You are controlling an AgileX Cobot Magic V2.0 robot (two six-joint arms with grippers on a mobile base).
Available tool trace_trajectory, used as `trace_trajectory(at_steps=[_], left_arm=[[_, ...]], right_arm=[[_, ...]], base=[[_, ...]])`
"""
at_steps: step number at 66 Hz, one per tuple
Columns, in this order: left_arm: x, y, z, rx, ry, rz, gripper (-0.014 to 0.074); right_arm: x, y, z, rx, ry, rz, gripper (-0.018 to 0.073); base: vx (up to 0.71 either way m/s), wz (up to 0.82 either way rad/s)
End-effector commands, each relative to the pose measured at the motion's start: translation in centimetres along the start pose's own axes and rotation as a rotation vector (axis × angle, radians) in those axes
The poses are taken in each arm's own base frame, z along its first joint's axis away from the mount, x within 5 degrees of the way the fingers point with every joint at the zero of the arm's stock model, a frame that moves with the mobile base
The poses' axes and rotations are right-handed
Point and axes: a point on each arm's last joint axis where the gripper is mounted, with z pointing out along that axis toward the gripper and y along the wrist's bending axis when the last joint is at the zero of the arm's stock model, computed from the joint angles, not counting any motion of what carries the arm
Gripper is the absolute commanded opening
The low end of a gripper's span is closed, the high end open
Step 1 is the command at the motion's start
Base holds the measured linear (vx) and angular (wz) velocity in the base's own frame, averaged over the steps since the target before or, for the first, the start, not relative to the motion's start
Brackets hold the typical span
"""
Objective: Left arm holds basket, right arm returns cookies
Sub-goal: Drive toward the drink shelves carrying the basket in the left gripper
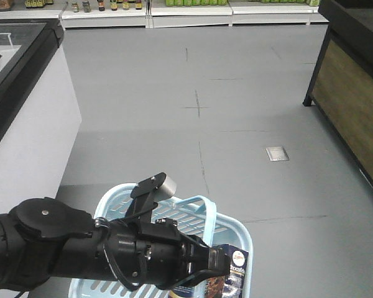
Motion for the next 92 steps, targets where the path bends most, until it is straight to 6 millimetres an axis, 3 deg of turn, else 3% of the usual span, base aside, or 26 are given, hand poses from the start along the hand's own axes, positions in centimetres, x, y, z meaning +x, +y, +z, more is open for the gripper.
trace_trajectory(at_steps=[1,92], left_arm=[[-0.72,-1.99,-1.20,0.075,-0.043,0.022,-0.0008],[-0.73,-1.98,-1.20,0.074,-0.044,0.022,-0.0006]], right_arm=[[-0.79,-0.09,-0.12,0.012,-0.086,-0.008,-0.0008],[-0.79,-0.09,-0.12,0.012,-0.086,-0.008,-0.0008]], base=[[0.34,0.00],[0.34,-0.01]])
